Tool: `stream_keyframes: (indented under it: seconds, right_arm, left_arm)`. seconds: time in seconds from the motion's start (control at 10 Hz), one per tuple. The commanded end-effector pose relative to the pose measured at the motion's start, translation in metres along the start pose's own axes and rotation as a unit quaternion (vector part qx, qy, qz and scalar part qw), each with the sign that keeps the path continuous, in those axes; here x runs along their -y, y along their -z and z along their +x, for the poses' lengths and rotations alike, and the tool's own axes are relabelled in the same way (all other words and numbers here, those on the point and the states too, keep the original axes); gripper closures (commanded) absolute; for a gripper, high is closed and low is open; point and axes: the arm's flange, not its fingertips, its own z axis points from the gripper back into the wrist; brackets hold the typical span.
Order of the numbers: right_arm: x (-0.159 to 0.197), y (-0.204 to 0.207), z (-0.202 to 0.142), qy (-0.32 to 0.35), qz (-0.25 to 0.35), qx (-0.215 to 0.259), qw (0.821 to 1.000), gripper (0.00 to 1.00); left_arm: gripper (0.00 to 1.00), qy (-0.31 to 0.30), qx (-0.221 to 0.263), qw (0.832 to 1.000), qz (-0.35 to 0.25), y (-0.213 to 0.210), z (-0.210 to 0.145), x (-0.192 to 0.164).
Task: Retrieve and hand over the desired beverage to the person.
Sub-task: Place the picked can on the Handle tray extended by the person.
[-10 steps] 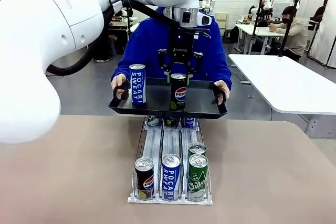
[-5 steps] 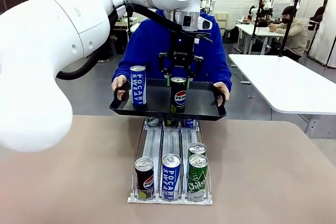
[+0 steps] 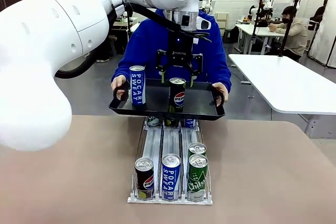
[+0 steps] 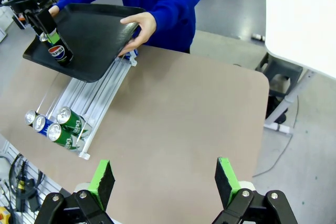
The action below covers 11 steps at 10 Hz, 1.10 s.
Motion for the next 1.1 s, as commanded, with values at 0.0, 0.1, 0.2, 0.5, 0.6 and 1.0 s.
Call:
stream_keyframes:
  seconds: [0.0, 0.1, 0.2, 0.5, 0.6, 1.0]
  right_arm:
    - [0.0, 0.005, -0.001, -0.002, 0.003, 0.007, 1.0, 0.0]
    - [0.0, 0.005, -0.001, -0.002, 0.003, 0.007, 1.0, 0.0]
    - [0.0, 0.005, -0.001, -0.002, 0.003, 0.007, 1.0, 0.0]
    - [0.0, 0.005, -0.001, -0.002, 0.003, 0.007, 1.0, 0.0]
    - [0.0, 0.005, -0.001, -0.002, 0.003, 0.007, 1.0, 0.0]
    - [0.0, 0.005, -0.001, -0.002, 0.003, 0.007, 1.0, 0.0]
  left_arm:
    - [0.0, 0.013, -0.004, 1.0, -0.001, -0.028, 0.032, 0.015]
    - [0.0, 0.014, -0.003, 1.0, -0.001, -0.029, 0.03, 0.016]
    - [0.0, 0.015, -0.002, 1.0, -0.003, -0.032, 0.026, 0.016]
    - [0.0, 0.047, 0.023, 0.998, -0.025, -0.051, -0.047, -0.004]
    - [0.0, 0.059, 0.038, 0.997, -0.032, -0.052, -0.084, -0.024]
    - [0.0, 0.097, 0.047, 0.993, -0.038, -0.021, -0.191, -0.079]
